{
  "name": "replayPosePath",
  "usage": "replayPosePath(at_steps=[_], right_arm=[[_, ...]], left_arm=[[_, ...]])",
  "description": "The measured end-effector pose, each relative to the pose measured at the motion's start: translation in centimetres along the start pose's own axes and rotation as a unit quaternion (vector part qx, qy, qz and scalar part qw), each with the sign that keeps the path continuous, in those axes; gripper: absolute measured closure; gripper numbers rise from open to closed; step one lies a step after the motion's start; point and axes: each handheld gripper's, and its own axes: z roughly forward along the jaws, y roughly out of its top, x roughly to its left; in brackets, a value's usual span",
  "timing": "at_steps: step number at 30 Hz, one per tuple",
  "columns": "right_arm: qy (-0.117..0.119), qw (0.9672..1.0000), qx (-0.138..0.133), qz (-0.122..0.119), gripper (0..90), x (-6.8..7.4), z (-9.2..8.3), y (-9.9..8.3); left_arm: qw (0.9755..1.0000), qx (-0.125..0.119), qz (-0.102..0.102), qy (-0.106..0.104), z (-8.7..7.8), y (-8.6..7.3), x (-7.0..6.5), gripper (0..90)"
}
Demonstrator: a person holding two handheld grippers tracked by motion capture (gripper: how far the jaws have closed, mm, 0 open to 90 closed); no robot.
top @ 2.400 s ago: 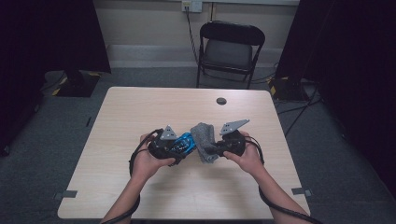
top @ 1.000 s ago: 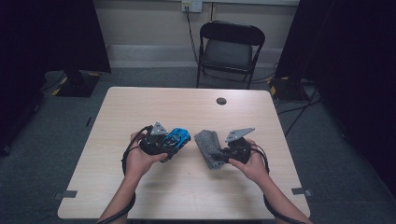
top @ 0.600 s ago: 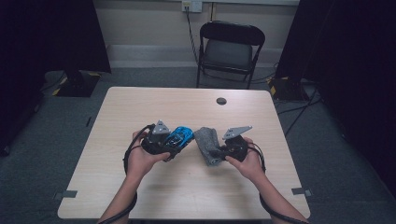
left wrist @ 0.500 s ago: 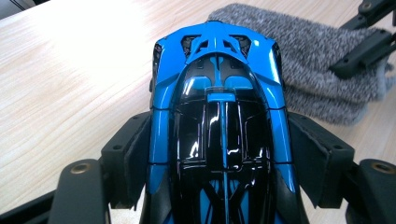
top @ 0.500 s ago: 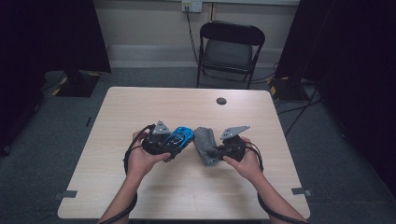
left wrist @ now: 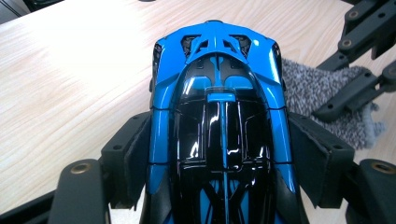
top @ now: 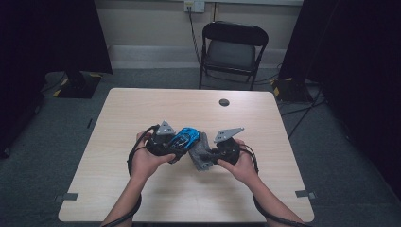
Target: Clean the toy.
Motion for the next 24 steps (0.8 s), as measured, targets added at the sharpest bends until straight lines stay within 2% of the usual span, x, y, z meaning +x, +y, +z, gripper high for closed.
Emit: replayPosePath(at_steps=[7, 11, 24], right_arm=[[0.006, 1.0, 0.0, -0.004, 78.2, 0.0, 0.1, -0.1], [0.009, 0.9999, 0.0, -0.005, 78.2, 0.1, 0.1, -0.2], [0.023, 0.9996, 0.002, -0.017, 78.2, 0.6, 0.7, -0.2]], left_arm=[[1.0, 0.002, 0.003, -0.001, 0.7, 0.6, -0.3, 28.2], [1.0, 0.002, -0.005, -0.007, 1.1, 0.8, -0.4, 28.2], [0.9999, 0.006, -0.006, -0.007, 1.8, 1.4, -0.6, 28.2]])
